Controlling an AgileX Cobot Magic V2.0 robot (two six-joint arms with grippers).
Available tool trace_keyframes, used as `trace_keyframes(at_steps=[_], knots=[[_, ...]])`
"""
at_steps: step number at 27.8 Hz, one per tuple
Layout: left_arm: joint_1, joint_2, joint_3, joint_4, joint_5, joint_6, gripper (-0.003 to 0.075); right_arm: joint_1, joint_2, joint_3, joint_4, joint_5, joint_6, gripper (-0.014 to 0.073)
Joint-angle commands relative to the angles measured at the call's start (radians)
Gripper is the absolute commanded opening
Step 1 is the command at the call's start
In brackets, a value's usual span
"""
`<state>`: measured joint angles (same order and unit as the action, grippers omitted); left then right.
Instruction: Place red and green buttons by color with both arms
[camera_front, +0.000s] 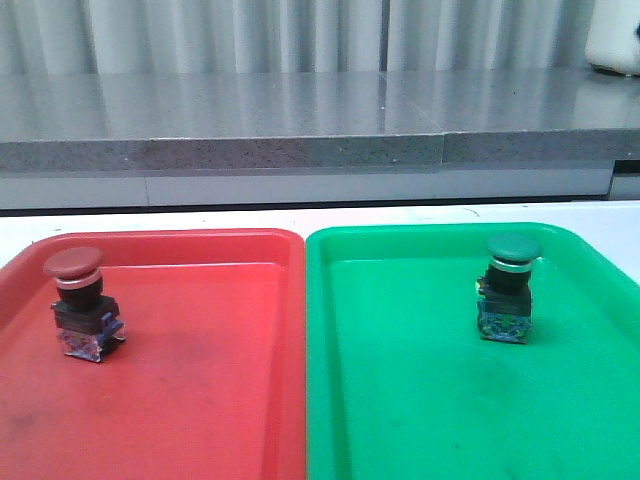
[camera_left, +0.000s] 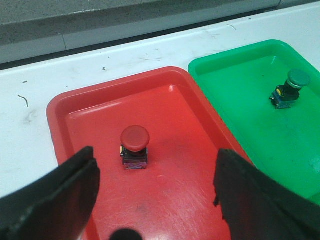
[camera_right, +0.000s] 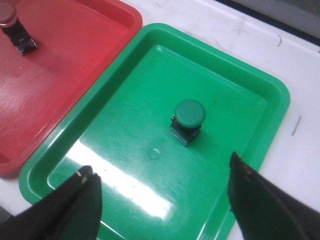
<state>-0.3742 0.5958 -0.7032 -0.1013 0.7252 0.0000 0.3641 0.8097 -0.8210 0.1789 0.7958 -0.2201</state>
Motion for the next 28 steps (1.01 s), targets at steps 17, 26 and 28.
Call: trace_keyframes(at_steps=[17, 26, 28], knots=[[-0.006, 0.002, -0.026, -0.013, -0.073, -0.008, 0.0479, -0.002, -0.272, -0.024, -0.070, 0.175, 0.062, 0.0547], [-0.006, 0.002, -0.026, -0.013, -0.067, -0.008, 0.0433, -0.002, -0.271, -0.024, -0.070, 0.174, 0.062, 0.0302], [-0.006, 0.002, -0.026, -0.013, -0.067, -0.008, 0.0341, -0.002, -0.271, -0.024, -0.070, 0.175, 0.062, 0.0178]])
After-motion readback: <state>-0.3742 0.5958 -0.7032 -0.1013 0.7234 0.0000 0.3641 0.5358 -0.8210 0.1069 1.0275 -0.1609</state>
